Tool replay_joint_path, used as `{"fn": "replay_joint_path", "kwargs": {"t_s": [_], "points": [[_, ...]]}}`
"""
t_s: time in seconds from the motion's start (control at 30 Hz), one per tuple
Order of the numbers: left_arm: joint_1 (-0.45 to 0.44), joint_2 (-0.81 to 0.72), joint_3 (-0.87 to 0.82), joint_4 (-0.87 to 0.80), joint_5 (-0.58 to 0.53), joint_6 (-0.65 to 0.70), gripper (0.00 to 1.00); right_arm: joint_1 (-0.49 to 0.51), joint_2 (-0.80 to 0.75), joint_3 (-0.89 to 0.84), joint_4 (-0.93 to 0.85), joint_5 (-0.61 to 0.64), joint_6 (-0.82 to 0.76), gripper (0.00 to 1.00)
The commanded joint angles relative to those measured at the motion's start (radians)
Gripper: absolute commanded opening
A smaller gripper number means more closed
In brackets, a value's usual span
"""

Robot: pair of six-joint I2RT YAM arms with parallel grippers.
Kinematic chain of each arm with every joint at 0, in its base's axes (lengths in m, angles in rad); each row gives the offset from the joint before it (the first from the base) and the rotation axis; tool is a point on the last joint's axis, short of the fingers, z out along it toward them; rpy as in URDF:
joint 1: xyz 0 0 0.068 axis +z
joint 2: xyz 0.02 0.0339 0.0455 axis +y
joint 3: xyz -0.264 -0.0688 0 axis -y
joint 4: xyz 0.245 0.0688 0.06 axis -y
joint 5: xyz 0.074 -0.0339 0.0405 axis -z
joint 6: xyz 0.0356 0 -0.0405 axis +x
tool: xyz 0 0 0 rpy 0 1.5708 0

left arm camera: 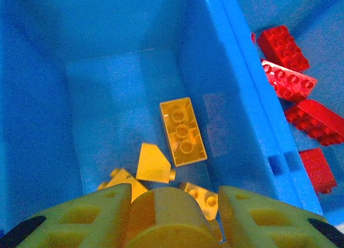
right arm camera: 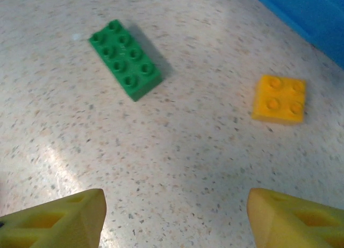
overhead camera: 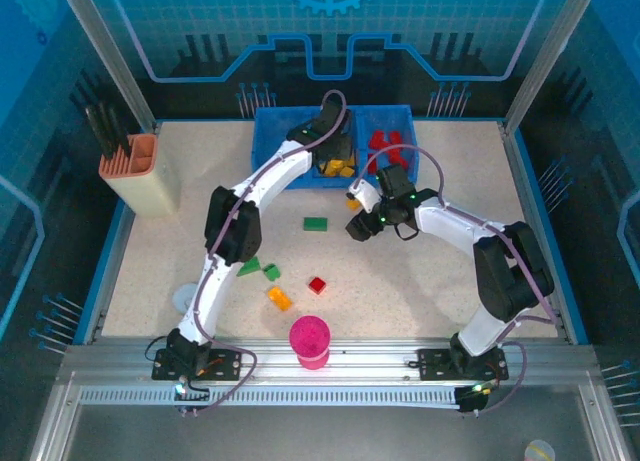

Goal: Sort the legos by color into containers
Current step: Place the lego in the container.

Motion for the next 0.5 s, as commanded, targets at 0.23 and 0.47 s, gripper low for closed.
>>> {"fn": "replay_joint_path", "kwargs": {"t_s": [0.23, 0.47], "points": [[0.029, -0.02, 0.042, -0.009, 0.01, 0.044, 0.63, 0.069, -0.041, 0.003, 0.034, -0.16, -0.36, 0.76], [0.042, -0.121, 0.121, -0.054, 0.032, 0.128, 0.71, 0.109, 0.103, 0.162, -0.02, -0.161, -0.467, 0.77]]}}
